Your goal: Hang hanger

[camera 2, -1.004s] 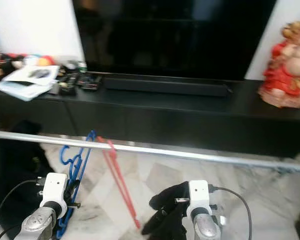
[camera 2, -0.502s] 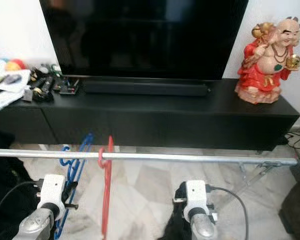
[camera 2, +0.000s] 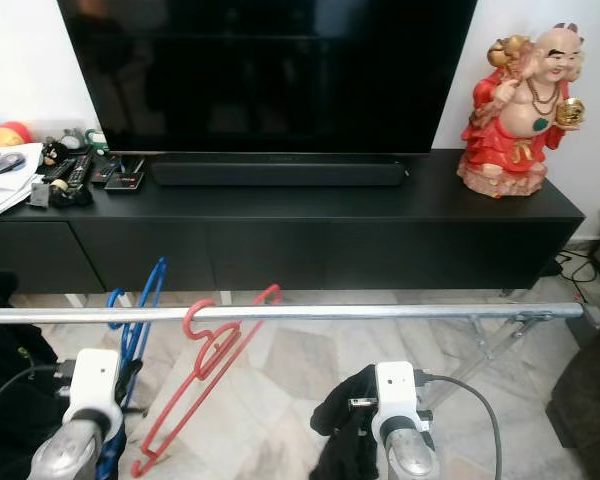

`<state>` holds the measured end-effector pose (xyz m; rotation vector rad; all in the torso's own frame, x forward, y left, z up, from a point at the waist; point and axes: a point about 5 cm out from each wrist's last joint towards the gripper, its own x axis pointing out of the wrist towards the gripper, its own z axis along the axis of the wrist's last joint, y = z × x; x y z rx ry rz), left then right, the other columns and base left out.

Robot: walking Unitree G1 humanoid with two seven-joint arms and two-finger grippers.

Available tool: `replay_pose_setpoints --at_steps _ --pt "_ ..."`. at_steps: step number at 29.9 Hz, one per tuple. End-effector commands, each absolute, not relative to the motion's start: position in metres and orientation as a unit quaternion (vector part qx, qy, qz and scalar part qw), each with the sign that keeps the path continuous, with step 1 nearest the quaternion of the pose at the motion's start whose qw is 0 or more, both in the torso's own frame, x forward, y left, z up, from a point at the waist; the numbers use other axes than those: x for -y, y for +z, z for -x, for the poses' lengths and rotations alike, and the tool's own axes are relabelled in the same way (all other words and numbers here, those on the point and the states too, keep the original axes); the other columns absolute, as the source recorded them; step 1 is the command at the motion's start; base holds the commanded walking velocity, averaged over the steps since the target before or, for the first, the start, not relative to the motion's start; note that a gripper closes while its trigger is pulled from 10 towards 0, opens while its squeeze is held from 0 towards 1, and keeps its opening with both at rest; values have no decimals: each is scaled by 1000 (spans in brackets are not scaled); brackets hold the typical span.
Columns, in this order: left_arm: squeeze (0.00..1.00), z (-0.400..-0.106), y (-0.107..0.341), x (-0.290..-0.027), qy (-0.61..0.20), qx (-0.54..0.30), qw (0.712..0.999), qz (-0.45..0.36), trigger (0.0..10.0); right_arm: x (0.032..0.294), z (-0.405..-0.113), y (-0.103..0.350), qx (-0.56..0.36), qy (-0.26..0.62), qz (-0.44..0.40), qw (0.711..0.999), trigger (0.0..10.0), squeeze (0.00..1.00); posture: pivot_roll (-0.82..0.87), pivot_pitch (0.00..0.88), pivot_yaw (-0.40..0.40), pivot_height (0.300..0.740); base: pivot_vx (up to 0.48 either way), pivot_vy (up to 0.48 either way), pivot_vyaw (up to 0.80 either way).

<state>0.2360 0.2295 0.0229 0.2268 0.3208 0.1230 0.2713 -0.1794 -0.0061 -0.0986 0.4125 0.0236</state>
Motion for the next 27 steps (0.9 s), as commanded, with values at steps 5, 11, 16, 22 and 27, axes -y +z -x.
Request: replay_pose_setpoints --at_steps 5,11,16,22,27 --pt "0 -239 56 -239 100 -53 988 -100 10000 177 -277 -1 -189 12 43 981 10000 0 28 24 17 740 0 0 0" --pt "0 -240 56 -232 74 -55 989 -116 10000 175 -276 -2 -190 16 43 981 10000 0 31 19 17 740 0 0 0" --pt "0 -227 26 -240 69 -139 980 -123 10000 178 -276 -2 -193 14 45 980 10000 0 32 18 17 740 0 0 0" --pt "0 -230 15 -230 36 -171 984 -42 10000 177 -276 -2 -192 14 45 980 10000 0 29 1 24 740 0 0 0" --pt "0 -235 1 -226 36 -214 976 -28 10000 174 -276 -3 -192 15 44 980 10000 0 22 0 31 740 0 0 0"
